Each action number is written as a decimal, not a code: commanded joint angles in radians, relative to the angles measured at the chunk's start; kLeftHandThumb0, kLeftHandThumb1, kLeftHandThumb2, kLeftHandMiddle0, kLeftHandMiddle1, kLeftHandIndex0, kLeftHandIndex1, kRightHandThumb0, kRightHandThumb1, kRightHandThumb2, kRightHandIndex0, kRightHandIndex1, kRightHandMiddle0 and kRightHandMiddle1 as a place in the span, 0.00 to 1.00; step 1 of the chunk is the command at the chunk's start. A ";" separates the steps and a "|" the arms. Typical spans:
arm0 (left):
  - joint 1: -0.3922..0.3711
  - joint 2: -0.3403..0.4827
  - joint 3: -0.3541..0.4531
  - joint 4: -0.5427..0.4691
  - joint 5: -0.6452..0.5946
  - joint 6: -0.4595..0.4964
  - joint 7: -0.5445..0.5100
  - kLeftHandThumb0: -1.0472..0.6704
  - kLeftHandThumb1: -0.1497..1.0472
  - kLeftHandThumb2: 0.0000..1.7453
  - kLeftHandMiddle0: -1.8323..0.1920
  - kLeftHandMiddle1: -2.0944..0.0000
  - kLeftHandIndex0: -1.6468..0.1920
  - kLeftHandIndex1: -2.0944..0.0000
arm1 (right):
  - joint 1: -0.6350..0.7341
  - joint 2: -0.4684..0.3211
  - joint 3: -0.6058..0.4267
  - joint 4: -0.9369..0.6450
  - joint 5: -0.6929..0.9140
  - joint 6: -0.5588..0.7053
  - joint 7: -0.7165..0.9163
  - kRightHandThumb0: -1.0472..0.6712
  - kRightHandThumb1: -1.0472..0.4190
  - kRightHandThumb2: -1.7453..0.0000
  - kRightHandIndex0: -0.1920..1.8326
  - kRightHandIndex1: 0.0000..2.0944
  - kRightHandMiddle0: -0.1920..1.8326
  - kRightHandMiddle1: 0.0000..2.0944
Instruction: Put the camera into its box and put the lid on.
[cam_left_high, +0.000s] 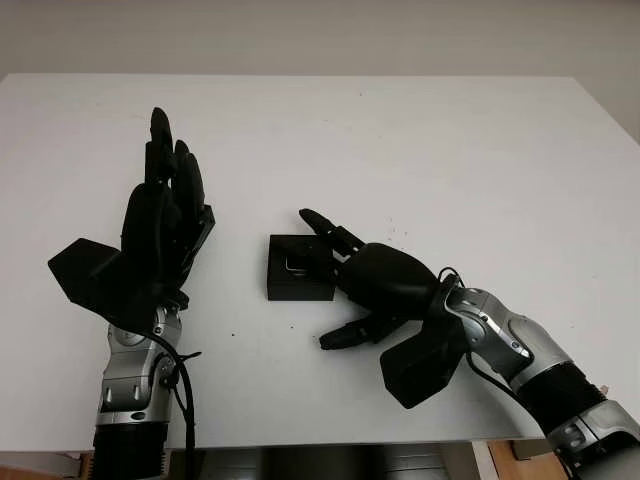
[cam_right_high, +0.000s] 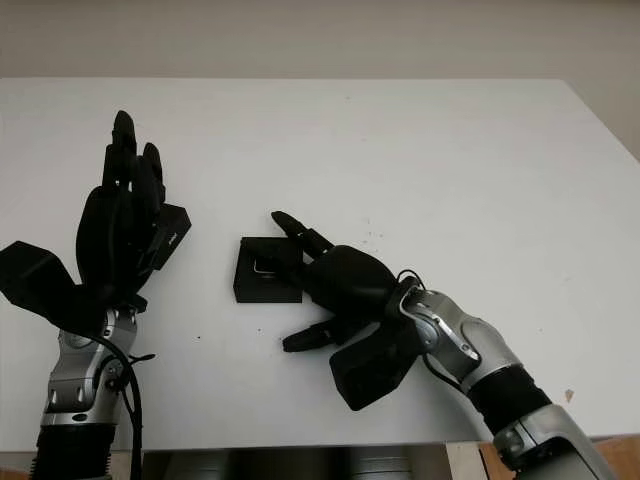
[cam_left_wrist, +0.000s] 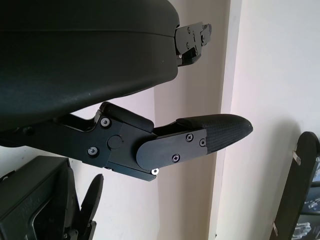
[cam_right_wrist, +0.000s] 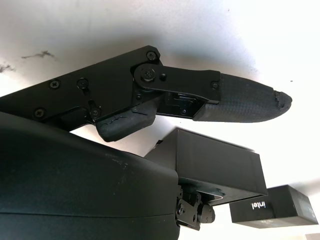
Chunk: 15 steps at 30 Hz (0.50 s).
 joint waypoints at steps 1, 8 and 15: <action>0.002 0.000 0.000 -0.012 0.000 -0.011 -0.002 0.18 1.00 0.35 1.00 1.00 1.00 1.00 | 0.029 -0.023 0.016 0.007 -0.002 0.020 0.041 0.05 0.00 0.63 0.00 0.00 0.07 0.14; 0.002 0.001 0.001 -0.011 0.000 -0.010 -0.004 0.18 1.00 0.35 1.00 1.00 1.00 1.00 | 0.042 -0.031 -0.071 -0.104 0.121 0.021 0.072 0.04 0.00 0.58 0.00 0.00 0.00 0.10; 0.001 -0.001 0.005 -0.017 -0.003 -0.010 0.000 0.19 1.00 0.34 1.00 0.99 1.00 0.99 | 0.082 0.039 -0.256 -0.239 0.445 0.058 0.034 0.07 0.00 0.60 0.00 0.00 0.00 0.00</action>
